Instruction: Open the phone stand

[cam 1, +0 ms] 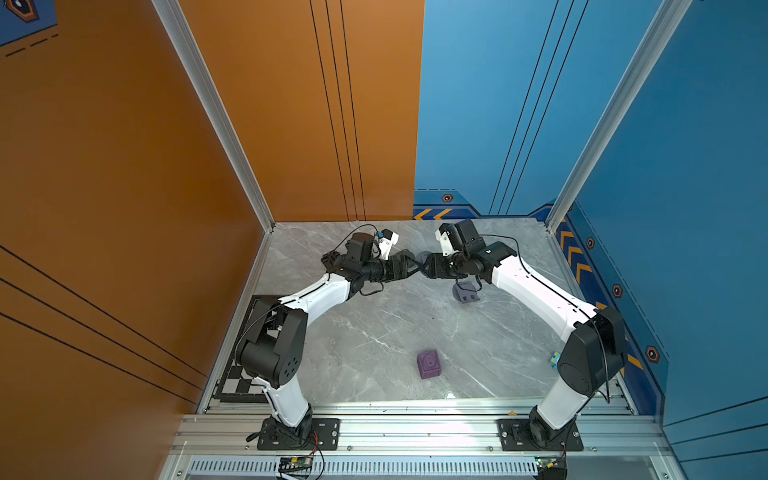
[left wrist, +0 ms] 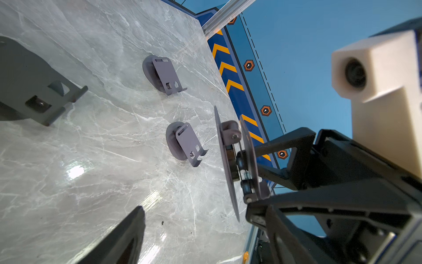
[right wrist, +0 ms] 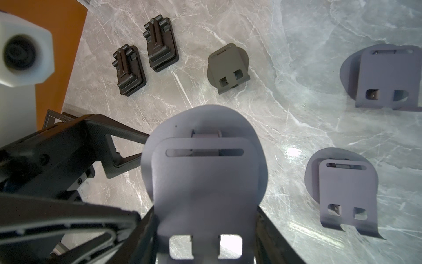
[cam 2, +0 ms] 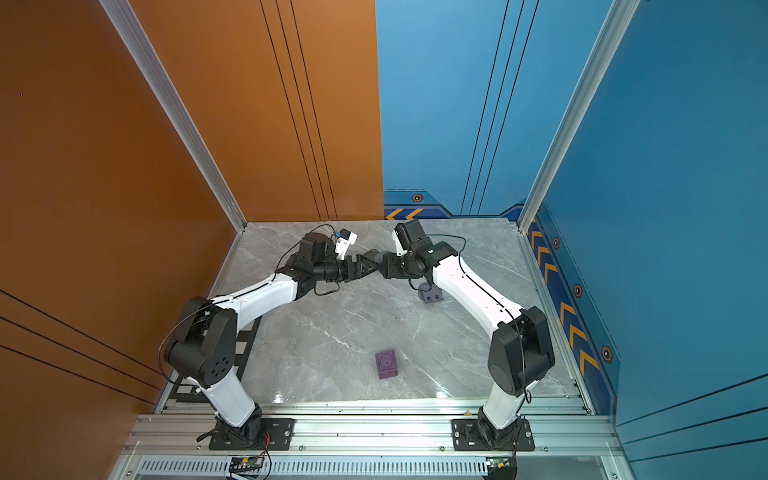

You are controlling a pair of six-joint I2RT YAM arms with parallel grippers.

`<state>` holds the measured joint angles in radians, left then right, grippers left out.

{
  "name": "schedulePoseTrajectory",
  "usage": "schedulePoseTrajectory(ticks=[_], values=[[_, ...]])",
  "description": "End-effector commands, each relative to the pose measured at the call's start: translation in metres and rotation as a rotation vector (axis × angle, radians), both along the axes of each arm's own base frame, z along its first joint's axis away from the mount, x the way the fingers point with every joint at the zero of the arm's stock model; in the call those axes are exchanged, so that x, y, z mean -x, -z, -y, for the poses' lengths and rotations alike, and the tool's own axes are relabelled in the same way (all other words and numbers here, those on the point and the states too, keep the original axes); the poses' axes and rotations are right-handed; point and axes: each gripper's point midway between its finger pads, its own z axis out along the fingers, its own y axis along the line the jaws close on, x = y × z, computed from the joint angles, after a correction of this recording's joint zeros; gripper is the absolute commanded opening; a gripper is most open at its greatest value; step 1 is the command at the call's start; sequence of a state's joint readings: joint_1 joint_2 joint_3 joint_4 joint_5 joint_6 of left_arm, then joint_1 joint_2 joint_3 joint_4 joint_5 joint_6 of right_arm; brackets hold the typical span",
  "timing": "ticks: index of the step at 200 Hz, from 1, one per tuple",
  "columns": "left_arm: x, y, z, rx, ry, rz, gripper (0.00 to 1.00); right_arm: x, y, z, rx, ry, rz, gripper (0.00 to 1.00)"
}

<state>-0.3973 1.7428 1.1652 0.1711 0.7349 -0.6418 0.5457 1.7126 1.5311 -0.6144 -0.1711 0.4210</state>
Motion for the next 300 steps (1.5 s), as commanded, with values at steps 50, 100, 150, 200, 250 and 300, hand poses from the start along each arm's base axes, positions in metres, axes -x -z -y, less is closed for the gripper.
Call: schedulePoseTrajectory(ticks=[50, 100, 150, 200, 250, 300], values=[[-0.008, 0.01, -0.01, 0.009, -0.04, -0.017, 0.8, 0.005, -0.034, -0.034, -0.094, -0.077, 0.081, 0.21], [-0.018, 0.015, -0.015, 0.022, -0.064, -0.038, 0.79, 0.004, -0.038, -0.046, -0.104, -0.101, 0.088, 0.21], [-0.016, 0.007, -0.001, 0.057, -0.017, -0.042, 0.54, -0.007, -0.037, -0.057, -0.109, -0.104, 0.087, 0.21], [-0.007, 0.001, 0.011, 0.072, 0.015, -0.043, 0.01, -0.022, -0.033, -0.072, -0.114, -0.111, 0.064, 0.18], [-0.004, 0.004, 0.003, 0.053, 0.012, -0.011, 0.0, -0.028, -0.03, -0.075, -0.114, -0.13, -0.01, 0.14], [-0.005, 0.022, -0.03, -0.013, -0.04, 0.024, 0.0, -0.036, -0.036, -0.051, -0.12, -0.123, -0.082, 0.13]])
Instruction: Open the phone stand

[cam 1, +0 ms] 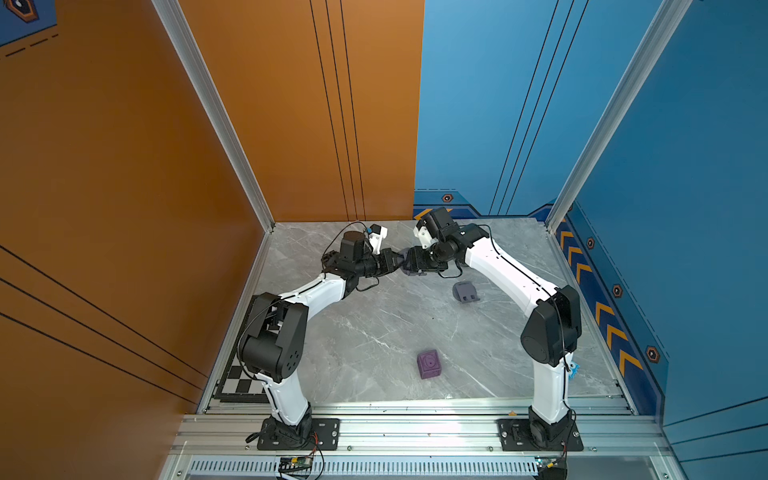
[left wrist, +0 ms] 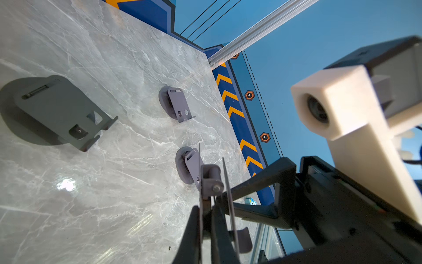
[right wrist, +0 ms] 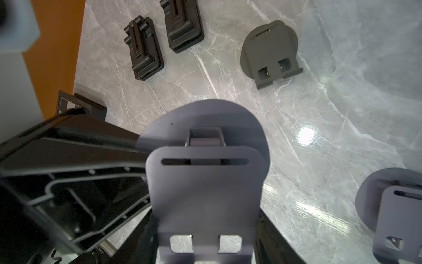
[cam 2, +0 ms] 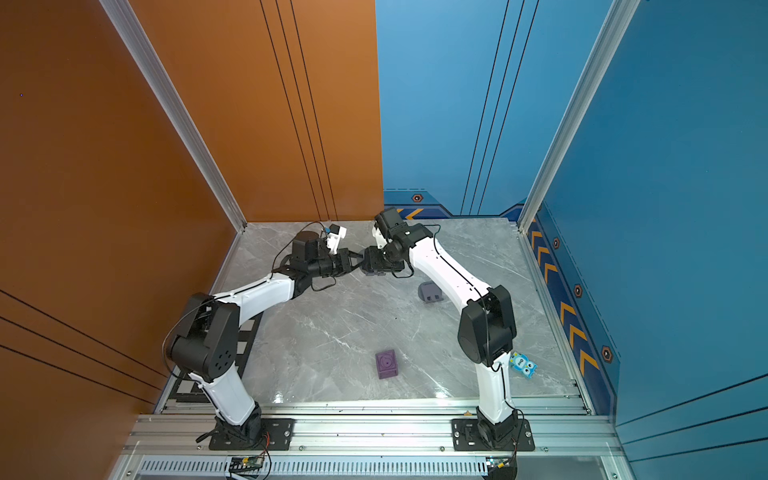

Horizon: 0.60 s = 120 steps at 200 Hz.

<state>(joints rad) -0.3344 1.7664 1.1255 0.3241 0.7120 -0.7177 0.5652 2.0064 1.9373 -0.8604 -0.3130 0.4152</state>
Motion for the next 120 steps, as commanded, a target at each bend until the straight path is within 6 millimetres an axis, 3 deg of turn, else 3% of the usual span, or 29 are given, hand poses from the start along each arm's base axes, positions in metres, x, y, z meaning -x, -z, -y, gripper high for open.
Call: schedulePoseTrajectory(ticks=[1, 62, 120], values=[[0.023, 0.022, -0.006, -0.07, 0.067, 0.001, 0.0, -0.019, -0.045, 0.0, -0.1, -0.005, 0.083, 0.14], [0.041, 0.052, -0.015, -0.194, 0.109, -0.018, 0.0, -0.029, -0.063, 0.018, -0.083, -0.007, 0.084, 0.14], [0.042, 0.044, -0.011, -0.195, 0.102, -0.006, 0.0, -0.027, -0.062, 0.017, -0.082, -0.029, 0.066, 0.15]])
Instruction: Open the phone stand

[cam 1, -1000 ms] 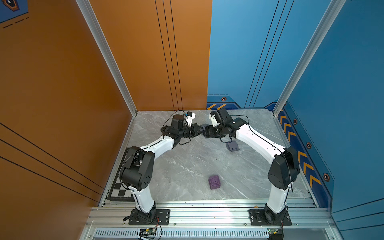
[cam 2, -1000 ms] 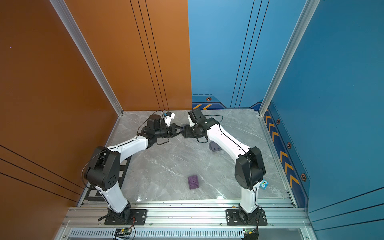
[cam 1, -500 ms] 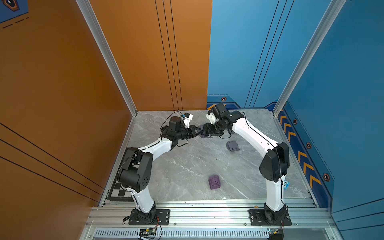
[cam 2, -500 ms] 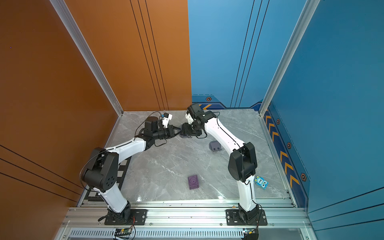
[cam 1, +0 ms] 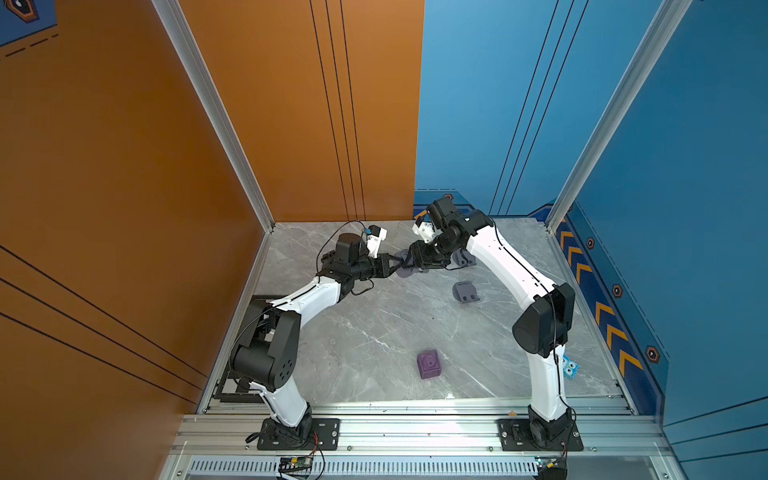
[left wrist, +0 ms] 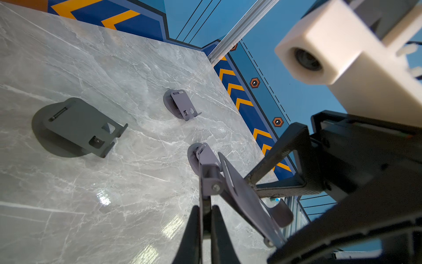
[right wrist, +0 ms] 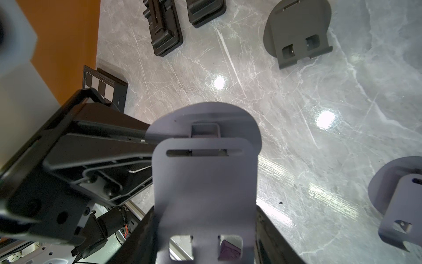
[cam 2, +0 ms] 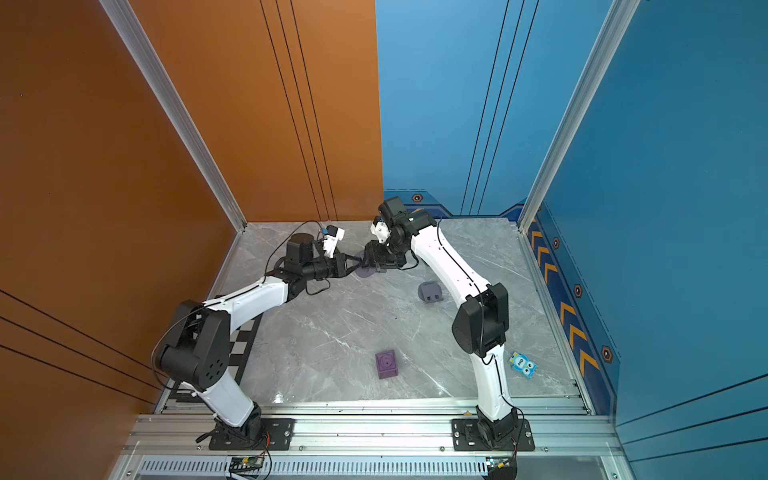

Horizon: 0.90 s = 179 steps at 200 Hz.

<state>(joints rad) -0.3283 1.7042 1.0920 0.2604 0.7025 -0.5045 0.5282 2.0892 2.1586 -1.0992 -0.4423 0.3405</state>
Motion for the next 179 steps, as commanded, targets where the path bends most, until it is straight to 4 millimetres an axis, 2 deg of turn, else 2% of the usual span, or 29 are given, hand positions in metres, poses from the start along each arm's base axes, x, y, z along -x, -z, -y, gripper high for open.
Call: schedulePoseTrajectory(ticks=[1, 25, 29, 61, 90, 135, 148, 179], values=[[0.03, 0.045, -0.003, -0.092, 0.035, -0.15, 0.0, -0.037, -0.043, 0.013, -0.06, 0.064, 0.167, 0.16], [0.028, 0.023, 0.001, -0.072, 0.025, -0.115, 0.0, -0.031, -0.04, 0.007, -0.064, 0.039, 0.156, 0.23], [0.028, 0.019, 0.001, -0.068, 0.023, -0.109, 0.0, -0.034, -0.025, 0.004, -0.05, 0.036, 0.13, 0.25], [0.026, -0.015, -0.001, -0.037, -0.008, -0.053, 0.0, -0.032, -0.017, -0.002, -0.063, 0.028, 0.103, 0.37], [0.024, -0.04, -0.004, -0.009, -0.024, -0.011, 0.0, -0.032, -0.016, -0.004, -0.085, 0.022, 0.097, 0.57], [0.021, -0.06, -0.007, 0.015, -0.034, 0.018, 0.0, -0.031, -0.011, -0.012, -0.142, 0.005, 0.054, 0.9], [0.021, -0.064, -0.008, 0.019, -0.038, 0.024, 0.0, -0.031, -0.007, -0.014, -0.152, 0.002, 0.038, 0.94], [0.021, -0.069, -0.01, 0.026, -0.04, 0.03, 0.0, -0.03, -0.002, -0.019, -0.182, -0.011, 0.008, 0.93]])
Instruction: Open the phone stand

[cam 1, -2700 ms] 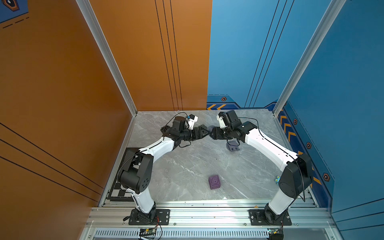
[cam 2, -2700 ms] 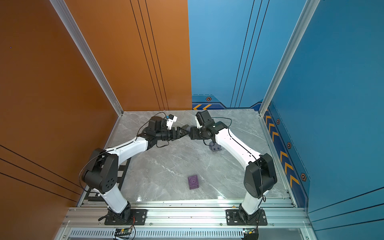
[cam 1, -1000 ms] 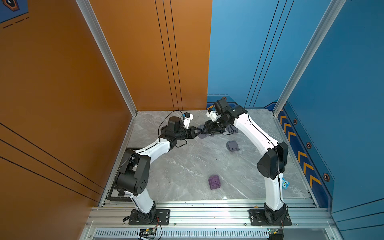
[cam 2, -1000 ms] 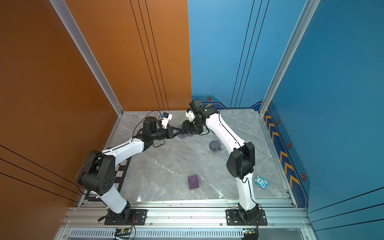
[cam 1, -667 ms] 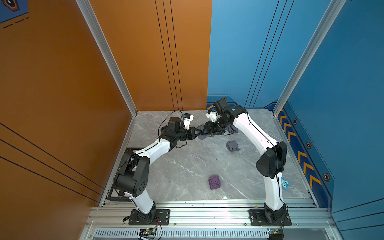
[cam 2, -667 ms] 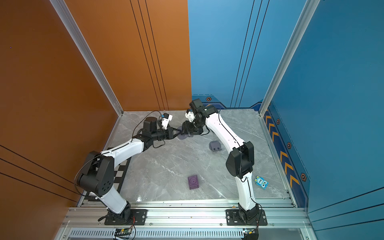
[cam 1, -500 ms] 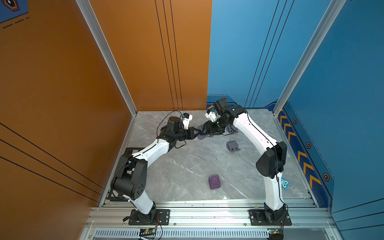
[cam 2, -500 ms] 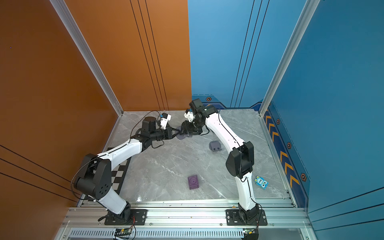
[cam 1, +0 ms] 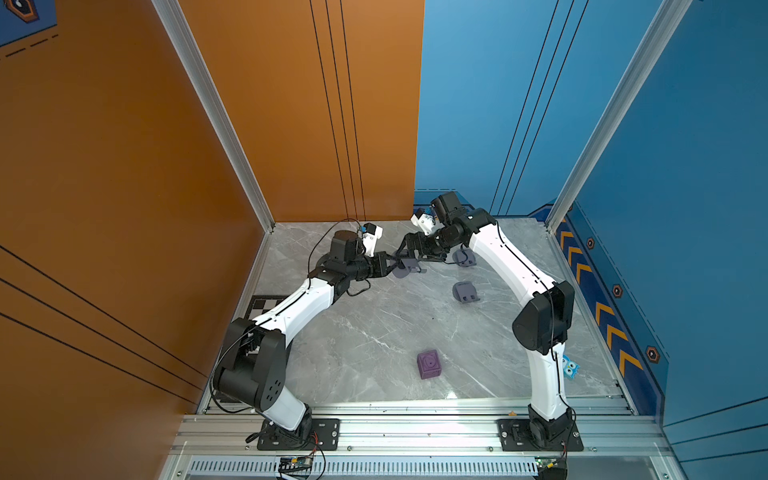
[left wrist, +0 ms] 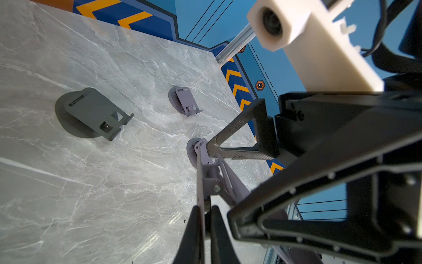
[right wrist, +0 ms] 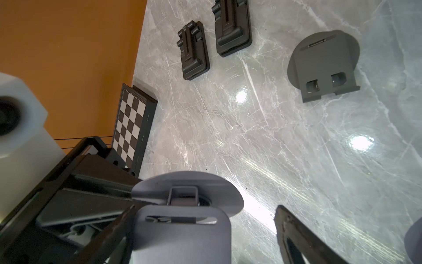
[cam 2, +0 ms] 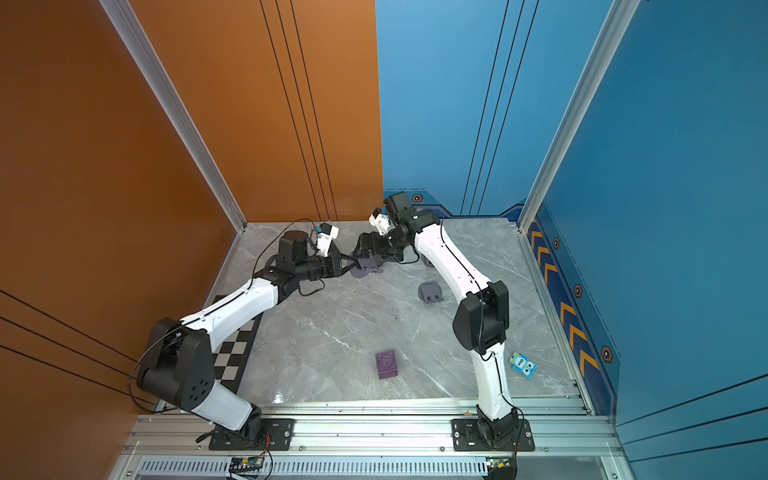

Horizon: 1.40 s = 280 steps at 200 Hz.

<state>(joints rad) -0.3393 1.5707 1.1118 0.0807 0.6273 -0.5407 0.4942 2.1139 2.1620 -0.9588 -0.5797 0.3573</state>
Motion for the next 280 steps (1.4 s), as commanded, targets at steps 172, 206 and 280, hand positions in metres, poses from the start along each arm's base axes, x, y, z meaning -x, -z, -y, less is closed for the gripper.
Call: schedulePoseTrajectory(ticks=[172, 206, 280], values=[[-0.015, 0.06, -0.078, -0.062, -0.287, -0.208, 0.0, 0.004, -0.045, 0.032, 0.165, 0.111, 0.245, 0.41], [-0.022, 0.079, -0.095, -0.063, -0.348, -0.272, 0.0, 0.019, -0.065, 0.038, 0.251, 0.116, 0.357, 0.41], [-0.036, 0.066, -0.089, -0.035, -0.316, -0.249, 0.0, 0.03, -0.05, 0.034, 0.284, 0.115, 0.347, 0.45]])
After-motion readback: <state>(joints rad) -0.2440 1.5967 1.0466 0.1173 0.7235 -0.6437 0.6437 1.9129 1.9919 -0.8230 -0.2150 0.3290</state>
